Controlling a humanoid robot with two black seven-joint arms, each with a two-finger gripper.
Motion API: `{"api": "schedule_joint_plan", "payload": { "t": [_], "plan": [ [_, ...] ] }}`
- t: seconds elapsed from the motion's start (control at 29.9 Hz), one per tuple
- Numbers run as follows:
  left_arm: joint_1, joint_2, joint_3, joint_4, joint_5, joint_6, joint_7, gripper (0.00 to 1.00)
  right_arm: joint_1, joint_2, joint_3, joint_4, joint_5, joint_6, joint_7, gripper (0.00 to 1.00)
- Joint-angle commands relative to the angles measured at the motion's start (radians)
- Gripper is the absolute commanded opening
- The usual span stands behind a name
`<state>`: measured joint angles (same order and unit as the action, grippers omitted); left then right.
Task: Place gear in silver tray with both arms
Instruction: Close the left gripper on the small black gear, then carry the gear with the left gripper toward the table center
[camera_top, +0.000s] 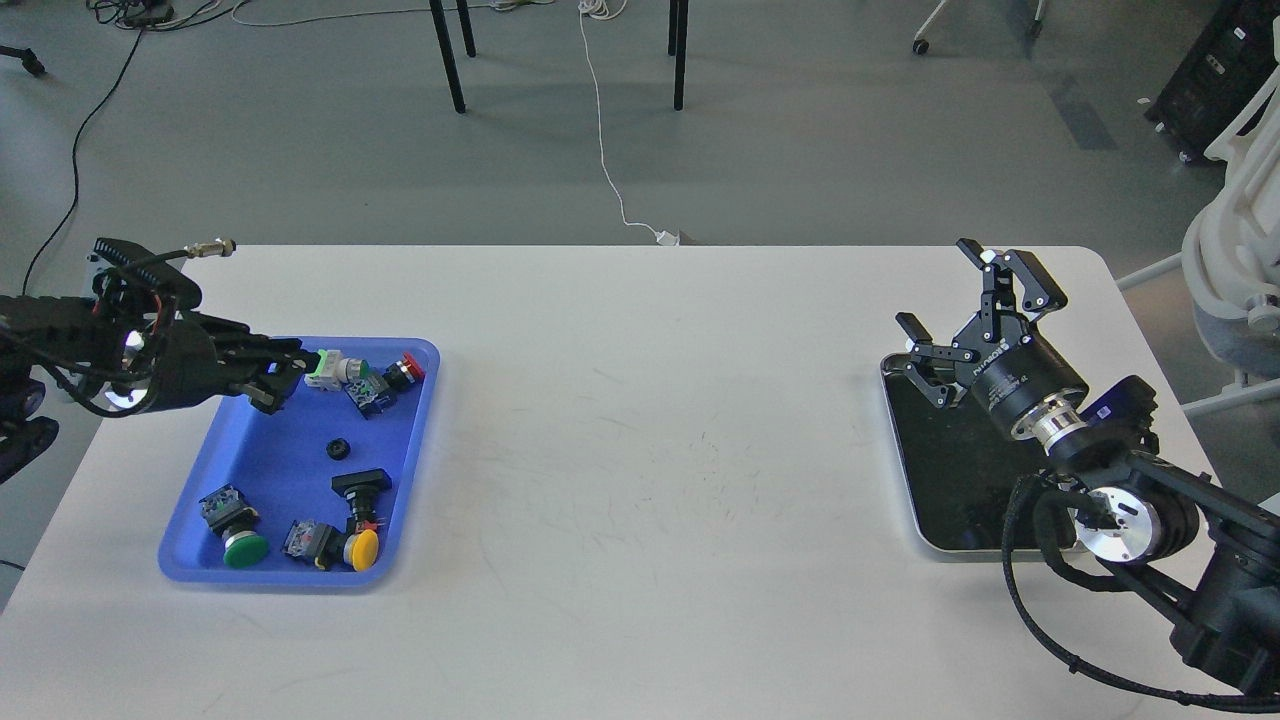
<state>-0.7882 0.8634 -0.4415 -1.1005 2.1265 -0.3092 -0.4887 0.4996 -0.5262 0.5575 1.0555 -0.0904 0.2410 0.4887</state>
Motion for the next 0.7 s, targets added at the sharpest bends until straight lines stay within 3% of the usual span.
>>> {"api": "schedule_joint_plan", "payload": {
  "t": [0.0,0.23,0.37,0.5,0.67],
  "plan": [
    [-0.052,-0.017,0.001,-0.094,0.027,-0.037,0.0,0.1,0.033,-0.001,-0.004,0.0,0.0,0.0,0.0,0.99],
    [-0.115,-0.236,0.013,-0.136,0.055,-0.139,0.0,0.11,0.241,-0.018,-0.134,-0.003,0.001,-0.005,0.0,0.99],
    [-0.19,-0.34,0.133,-0.134,0.055,-0.162,0.0,0.11,0.382,-0.037,-0.247,-0.015,0.006,-0.005,0.0,0.99],
    [-0.261,-0.446,0.263,-0.095,0.055,-0.162,0.0,0.11,0.473,-0.029,-0.294,-0.02,0.012,-0.012,0.0,0.99],
    [-0.266,-0.59,0.291,0.016,0.055,-0.163,0.0,0.12,0.554,-0.009,-0.323,-0.045,0.015,-0.012,0.0,0.99]
  ]
}}
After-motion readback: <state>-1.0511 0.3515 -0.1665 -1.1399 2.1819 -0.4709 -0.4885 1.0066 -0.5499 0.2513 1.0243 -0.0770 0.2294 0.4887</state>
